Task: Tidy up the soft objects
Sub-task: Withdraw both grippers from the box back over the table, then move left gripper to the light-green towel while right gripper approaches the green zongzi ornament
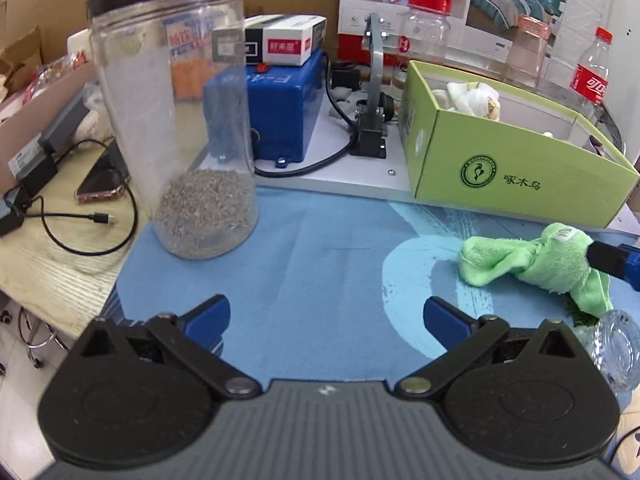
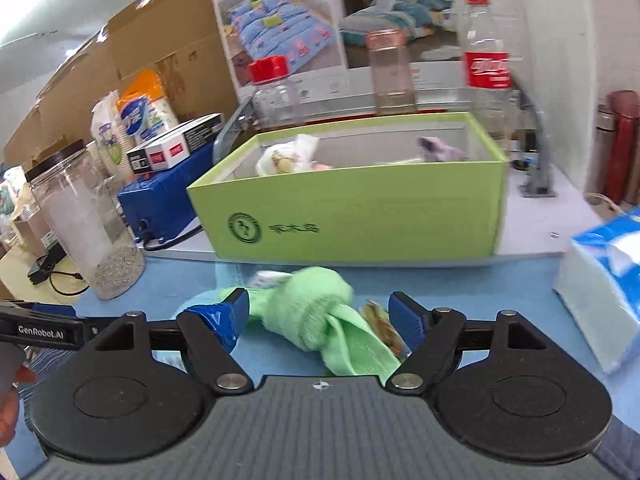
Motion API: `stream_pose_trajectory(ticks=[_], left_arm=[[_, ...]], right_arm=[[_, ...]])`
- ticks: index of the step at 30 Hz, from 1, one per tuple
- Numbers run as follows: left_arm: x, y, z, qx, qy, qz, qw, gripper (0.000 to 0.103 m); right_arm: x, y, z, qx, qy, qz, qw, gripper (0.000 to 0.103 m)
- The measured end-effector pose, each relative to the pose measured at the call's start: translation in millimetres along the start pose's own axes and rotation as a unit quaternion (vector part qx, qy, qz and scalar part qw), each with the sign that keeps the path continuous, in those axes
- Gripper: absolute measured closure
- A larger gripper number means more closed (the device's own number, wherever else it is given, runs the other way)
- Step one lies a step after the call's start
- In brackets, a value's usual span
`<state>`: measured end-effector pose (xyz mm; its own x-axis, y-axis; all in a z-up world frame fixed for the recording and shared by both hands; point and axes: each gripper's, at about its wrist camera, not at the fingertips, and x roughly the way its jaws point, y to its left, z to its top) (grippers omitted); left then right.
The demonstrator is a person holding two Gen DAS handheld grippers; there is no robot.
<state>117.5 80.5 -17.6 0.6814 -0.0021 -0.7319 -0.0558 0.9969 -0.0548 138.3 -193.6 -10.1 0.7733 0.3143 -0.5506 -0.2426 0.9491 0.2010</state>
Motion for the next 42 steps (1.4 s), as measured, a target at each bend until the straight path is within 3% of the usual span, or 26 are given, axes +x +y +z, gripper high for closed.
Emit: stream_pose_trajectory(ticks=[3, 8, 13, 18, 23, 27, 31, 33, 35, 37, 42], left_arm=[[-2, -7, 7, 0.021, -0.009, -0.012, 0.9997, 0.000], [5, -37, 32, 0.037, -0.008, -0.070, 0.9968, 0.000], [14, -91, 56, 0.078, 0.021, -0.152, 0.9850, 0.000], [32, -145, 70, 0.148, 0.054, -0.175, 0.9720, 0.000], [65, -166, 73, 0.199, 0.091, -0.132, 0.9667, 0.000], [71, -146, 73, 0.170, 0.101, -0.138, 0.9704, 0.000], [65, -103, 67, 0.133, 0.088, -0.110, 0.9810, 0.000], [64, -78, 59, 0.116, 0.089, -0.069, 0.9868, 0.000], [61, -53, 47, 0.114, 0.082, -0.003, 0.9901, 0.001], [54, -29, 34, 0.100, 0.079, 0.027, 0.9915, 0.001], [23, -6, 33, 0.064, 0.046, -0.006, 0.9969, 0.001]], right_arm=[[-2, -8, 0, 0.002, -0.010, -0.015, 1.000, 0.040], [-18, -44, -10, 0.038, -0.027, -0.101, 0.994, 0.039], [-31, -62, -26, 0.065, -0.021, -0.103, 0.992, 0.038], [-45, -73, -46, 0.099, -0.026, -0.096, 0.990, 0.038], [-57, -80, -51, 0.113, -0.032, -0.092, 0.989, 0.038], [-66, -83, -51, 0.116, -0.043, -0.095, 0.988, 0.038], [-68, -82, -52, 0.118, -0.045, -0.090, 0.988, 0.038], [-66, -79, -54, 0.120, -0.045, -0.085, 0.988, 0.038], [-66, -76, -55, 0.119, -0.045, -0.077, 0.989, 0.037], [-65, -71, -55, 0.117, -0.045, -0.071, 0.990, 0.037], [-59, -63, -52, 0.111, -0.040, -0.067, 0.991, 0.037]])
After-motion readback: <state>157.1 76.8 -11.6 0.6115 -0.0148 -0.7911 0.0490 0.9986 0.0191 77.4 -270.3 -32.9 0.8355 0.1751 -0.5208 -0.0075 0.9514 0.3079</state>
